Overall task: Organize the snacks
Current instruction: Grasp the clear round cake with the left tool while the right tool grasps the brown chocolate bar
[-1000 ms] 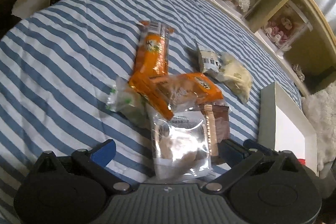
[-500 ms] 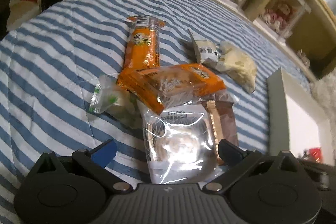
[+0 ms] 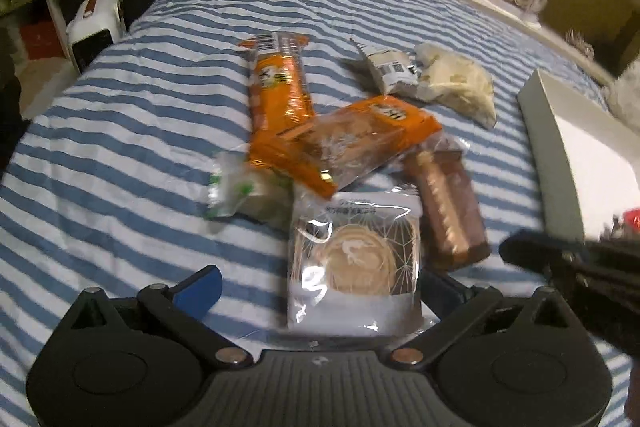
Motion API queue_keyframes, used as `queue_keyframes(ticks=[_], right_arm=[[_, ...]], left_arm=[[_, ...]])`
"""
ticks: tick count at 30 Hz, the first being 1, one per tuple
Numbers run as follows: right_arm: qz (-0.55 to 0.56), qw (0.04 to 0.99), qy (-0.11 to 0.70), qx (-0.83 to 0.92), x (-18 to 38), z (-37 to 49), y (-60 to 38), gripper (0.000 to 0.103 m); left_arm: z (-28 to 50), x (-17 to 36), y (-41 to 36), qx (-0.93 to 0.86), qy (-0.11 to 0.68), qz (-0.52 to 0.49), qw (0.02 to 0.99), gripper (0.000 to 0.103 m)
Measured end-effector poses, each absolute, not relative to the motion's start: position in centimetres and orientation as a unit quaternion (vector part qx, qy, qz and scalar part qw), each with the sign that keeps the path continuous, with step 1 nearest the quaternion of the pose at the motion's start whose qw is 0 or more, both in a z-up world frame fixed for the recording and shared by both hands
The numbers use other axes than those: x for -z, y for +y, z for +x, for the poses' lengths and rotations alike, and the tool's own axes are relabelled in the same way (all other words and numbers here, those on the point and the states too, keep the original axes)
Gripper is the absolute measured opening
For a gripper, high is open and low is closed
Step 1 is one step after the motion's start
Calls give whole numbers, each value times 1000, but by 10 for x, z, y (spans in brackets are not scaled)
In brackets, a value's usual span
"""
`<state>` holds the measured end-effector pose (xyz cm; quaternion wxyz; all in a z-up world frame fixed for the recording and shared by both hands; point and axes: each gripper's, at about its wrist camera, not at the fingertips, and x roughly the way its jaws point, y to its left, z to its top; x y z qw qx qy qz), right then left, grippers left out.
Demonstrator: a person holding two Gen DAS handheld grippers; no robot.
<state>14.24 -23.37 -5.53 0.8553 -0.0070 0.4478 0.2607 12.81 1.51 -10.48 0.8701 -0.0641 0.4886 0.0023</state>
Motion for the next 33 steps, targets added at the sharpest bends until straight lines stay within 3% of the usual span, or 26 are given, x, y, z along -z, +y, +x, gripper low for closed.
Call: queue_keyframes(ticks=[2,5,9,14,18,21,33], right_arm=[[-7,857,445,-260,57,144,-230,17],[-24,862,437,-256,61,146,-219,44],[-49,867,430,-248,68,151,-204,56],[-21,862,443,-246,74,166,-191,57],[-65,859,444,-245,81,166,-180,57],[-63,851,454,-258,81,166,-183,51],[-75,812,502,-288,57,134,-215,49]], left_arm=[[124,102,19,-1,492,-51,869,103],[119,98,24,2,494,-51,868,102],[119,100,20,15,502,-34,864,101],[121,104,14,39,512,-33,857,98],[122,104,12,52,514,-32,856,96],[122,105,11,68,518,-38,852,95],[117,94,20,81,503,-67,858,95]])
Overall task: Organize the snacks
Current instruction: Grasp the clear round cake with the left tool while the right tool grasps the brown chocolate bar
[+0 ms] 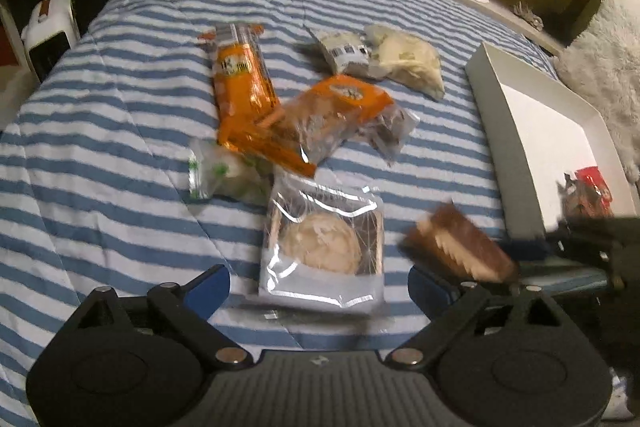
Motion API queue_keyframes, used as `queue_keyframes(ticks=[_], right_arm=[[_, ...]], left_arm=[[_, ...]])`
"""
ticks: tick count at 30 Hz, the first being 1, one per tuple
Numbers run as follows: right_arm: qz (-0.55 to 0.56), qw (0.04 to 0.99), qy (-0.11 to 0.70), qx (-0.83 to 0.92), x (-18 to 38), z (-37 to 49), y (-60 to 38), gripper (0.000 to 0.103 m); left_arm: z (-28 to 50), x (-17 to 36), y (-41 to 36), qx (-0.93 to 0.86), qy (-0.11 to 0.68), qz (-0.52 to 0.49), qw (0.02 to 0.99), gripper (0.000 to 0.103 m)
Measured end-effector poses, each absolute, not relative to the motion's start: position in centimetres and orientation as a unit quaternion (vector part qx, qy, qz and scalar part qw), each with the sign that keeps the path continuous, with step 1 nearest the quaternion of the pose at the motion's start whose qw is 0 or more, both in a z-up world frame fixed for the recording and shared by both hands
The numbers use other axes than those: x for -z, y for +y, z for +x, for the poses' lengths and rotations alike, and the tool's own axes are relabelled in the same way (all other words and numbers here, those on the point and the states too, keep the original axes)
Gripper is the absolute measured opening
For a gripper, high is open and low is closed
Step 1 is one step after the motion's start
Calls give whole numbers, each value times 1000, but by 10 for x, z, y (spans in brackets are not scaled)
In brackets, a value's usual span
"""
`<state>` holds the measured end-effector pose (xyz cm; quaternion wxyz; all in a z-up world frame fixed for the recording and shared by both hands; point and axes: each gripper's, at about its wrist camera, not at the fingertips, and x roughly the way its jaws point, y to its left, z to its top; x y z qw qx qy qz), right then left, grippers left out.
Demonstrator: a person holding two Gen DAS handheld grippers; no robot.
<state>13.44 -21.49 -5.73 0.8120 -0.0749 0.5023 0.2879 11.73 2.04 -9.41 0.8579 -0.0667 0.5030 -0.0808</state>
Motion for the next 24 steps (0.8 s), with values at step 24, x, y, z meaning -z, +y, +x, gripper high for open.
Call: queue_keyframes(ticks=[24], right_arm=[[-95,800,529,-267,71,117,-204,48]], left_arm=[[120,101,5,86,506,-26,858,67]])
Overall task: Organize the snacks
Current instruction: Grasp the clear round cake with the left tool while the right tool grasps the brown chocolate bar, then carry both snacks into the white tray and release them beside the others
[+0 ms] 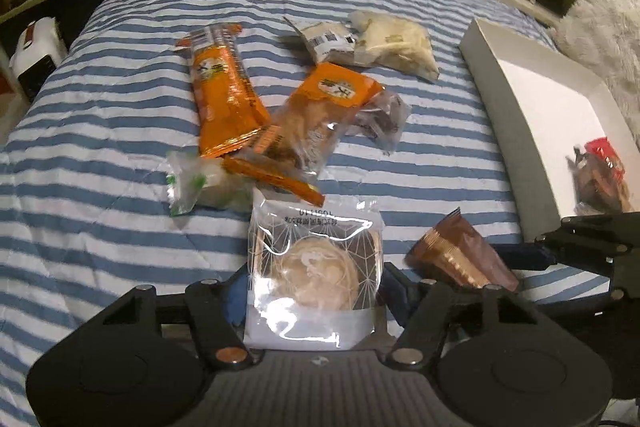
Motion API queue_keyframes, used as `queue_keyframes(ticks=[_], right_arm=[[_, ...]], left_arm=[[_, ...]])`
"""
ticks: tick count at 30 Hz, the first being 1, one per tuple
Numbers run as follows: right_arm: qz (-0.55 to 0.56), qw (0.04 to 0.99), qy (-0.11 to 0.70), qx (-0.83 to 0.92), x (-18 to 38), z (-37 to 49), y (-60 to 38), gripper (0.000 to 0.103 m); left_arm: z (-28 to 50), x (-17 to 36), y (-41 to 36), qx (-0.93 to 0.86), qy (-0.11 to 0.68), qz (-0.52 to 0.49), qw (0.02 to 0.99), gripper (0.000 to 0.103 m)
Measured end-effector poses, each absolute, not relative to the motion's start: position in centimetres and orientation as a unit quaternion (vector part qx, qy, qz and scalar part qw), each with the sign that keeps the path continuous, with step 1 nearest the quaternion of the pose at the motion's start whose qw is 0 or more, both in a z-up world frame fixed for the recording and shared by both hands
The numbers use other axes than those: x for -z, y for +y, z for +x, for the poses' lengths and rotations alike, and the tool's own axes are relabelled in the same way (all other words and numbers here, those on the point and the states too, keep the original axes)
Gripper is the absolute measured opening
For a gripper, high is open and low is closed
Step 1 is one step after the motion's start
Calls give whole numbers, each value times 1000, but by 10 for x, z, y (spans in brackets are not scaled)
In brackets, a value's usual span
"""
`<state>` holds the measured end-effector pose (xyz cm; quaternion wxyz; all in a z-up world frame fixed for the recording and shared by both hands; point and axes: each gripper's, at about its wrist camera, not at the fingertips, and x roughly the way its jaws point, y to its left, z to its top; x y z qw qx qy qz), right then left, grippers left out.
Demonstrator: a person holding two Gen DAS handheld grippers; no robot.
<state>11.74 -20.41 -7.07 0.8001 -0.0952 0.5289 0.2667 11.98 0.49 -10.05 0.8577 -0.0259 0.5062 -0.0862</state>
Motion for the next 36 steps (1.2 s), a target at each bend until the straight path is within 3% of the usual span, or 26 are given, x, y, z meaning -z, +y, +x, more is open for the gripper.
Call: queue_keyframes(ticks=[14,22,36], right_arm=[[-33,857,446,-257,3,109,-255,48],[15,888,403,-222,-26,110,-298,48],[137,890,408,-148,-3,142,-384,48]], left_arm=[[92,39,8,89,427,-106,894,66],[97,14,-19,97,401,-94,906,66],[118,15,-102,152,397,-118,897,66]])
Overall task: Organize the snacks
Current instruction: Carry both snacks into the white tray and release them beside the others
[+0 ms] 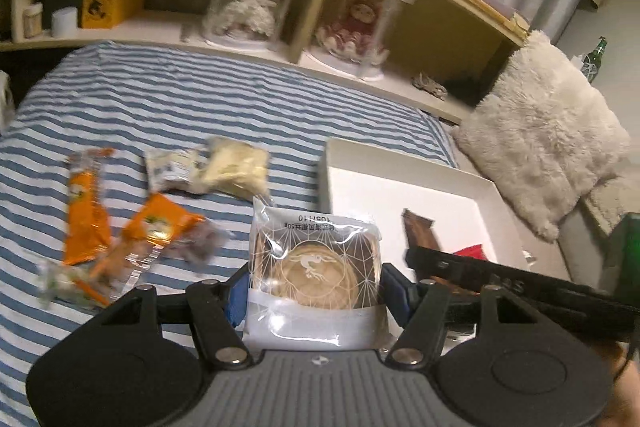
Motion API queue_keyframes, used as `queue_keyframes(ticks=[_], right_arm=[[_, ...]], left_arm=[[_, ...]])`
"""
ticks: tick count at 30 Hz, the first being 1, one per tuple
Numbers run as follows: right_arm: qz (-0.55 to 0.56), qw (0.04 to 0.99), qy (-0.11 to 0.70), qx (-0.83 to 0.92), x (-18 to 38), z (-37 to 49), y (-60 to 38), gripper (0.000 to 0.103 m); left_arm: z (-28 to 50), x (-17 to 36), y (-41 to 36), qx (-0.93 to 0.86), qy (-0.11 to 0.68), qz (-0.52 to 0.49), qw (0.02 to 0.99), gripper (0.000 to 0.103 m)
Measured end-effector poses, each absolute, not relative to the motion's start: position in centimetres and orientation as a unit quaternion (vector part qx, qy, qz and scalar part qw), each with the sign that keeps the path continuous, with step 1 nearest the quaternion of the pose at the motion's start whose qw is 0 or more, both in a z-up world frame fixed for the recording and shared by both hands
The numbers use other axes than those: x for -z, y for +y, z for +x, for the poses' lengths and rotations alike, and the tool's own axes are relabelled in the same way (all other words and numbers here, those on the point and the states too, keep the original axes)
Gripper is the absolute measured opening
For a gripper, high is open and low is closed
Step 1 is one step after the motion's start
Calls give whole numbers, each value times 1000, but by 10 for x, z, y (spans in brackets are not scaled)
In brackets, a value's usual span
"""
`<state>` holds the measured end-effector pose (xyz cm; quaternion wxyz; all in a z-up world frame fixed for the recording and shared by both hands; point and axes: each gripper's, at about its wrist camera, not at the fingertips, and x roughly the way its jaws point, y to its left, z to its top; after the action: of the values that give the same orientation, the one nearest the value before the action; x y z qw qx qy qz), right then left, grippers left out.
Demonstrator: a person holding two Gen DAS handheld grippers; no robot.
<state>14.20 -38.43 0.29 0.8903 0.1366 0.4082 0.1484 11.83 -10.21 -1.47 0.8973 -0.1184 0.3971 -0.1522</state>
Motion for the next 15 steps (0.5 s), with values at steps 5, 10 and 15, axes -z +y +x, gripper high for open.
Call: queue_keyframes(ticks=[5,10,15], right_arm=[[212,861,444,-131,27,165,-408,48],[247,827,493,-113,60,184,-420,48],[244,827,502,-71,68,186,-431,47]], left_arm=[[127,25,-123,160,407,-135,889,66],[133,31,-146,173,414,-145,882,66],[137,37,-171,184,421,-133,878,66]])
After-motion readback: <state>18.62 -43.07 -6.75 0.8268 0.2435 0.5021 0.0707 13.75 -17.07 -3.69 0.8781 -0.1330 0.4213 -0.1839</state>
